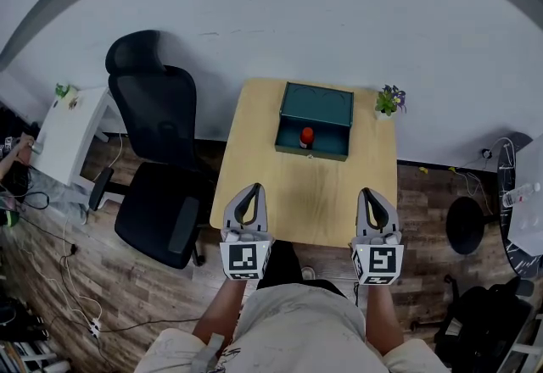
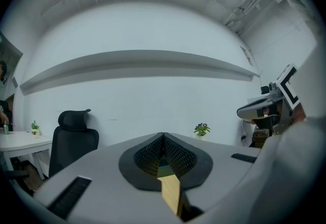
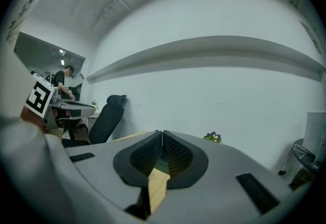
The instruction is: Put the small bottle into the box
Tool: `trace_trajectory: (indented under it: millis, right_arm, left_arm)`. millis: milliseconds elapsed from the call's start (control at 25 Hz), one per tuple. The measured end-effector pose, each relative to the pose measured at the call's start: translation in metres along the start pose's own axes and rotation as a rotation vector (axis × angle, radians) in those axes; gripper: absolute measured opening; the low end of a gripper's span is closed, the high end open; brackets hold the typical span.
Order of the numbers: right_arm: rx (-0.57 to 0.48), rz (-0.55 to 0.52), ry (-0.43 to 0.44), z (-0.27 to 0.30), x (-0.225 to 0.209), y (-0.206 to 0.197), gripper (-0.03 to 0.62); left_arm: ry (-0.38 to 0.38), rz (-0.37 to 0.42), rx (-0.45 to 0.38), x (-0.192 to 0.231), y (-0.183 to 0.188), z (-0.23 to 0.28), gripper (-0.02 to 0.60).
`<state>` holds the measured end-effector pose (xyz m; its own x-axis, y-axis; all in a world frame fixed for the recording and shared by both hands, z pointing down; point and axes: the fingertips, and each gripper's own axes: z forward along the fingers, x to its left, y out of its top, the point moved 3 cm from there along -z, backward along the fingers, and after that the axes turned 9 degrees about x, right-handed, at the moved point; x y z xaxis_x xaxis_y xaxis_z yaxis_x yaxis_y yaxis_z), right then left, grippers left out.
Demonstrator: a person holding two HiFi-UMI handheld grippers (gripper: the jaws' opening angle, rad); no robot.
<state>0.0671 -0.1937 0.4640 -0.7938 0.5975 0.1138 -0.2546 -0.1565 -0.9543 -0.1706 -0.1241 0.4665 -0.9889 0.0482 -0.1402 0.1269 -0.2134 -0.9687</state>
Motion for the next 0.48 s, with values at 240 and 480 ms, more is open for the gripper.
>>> trace_trajectory:
  millis: [240,480]
  right_arm:
    - [0.005,-0.005,0.001,0.0004,0.0052,-0.0024,0.021]
    - [0.008,-0.012,0.008,0.0028,0.0074,-0.0014,0.021]
  left_arm:
    - [0.001,-0.008,0.01,0.0025,-0.0069,-0.001,0.008]
    - [0.007,-0.003,0.011,0.0046,-0.0056,-0.0033,0.008]
